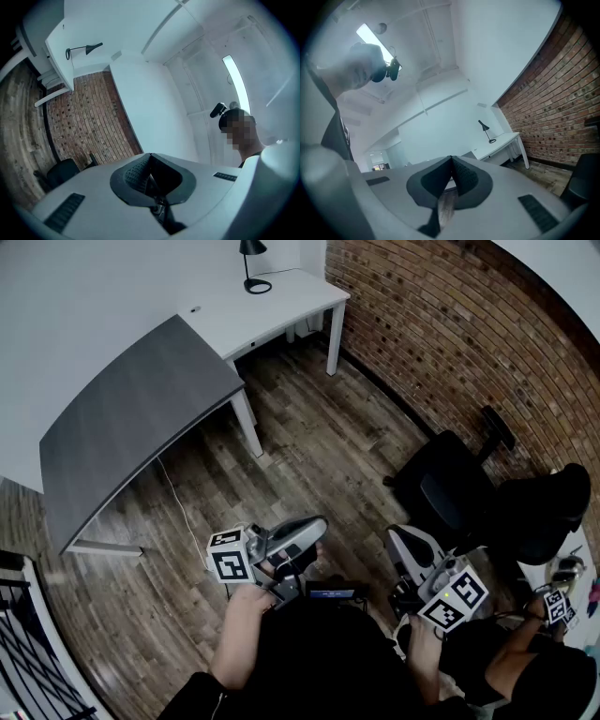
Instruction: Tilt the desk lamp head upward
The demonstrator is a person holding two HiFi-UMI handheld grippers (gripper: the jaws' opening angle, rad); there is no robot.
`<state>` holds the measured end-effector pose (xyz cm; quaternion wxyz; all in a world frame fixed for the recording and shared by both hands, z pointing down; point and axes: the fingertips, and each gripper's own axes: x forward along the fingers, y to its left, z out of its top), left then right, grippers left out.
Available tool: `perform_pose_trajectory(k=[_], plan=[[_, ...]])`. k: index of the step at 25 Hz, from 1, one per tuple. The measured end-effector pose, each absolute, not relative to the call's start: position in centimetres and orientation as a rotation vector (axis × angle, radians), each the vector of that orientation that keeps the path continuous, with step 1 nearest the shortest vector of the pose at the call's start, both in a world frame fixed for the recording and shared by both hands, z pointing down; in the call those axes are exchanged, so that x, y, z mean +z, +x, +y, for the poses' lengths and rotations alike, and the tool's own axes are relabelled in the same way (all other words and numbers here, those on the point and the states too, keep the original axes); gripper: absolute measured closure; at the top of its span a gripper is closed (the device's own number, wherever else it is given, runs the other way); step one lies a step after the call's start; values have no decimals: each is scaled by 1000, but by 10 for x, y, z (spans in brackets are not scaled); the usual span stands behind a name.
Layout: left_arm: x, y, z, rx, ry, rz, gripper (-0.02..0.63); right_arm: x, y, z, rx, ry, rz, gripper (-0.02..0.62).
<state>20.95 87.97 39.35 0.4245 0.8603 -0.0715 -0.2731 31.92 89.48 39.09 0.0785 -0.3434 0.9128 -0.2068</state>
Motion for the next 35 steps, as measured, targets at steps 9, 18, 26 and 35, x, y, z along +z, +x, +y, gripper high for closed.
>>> perform_pose_trajectory(k=[9,18,26,35], plan=[[400,195,875,-703,2129,-164,595,396,307,895,-625,-1062,2741,581],[403,172,866,-740,2109,-150,595,396,288,891,-625,-1099,2762,581],[402,147,857,-777,2107,-139,595,400,270,889,-622,-1145,2769,581],[396,118,856,-834,2113,-169,595,394,254,883,-622,-1137,2784,581]])
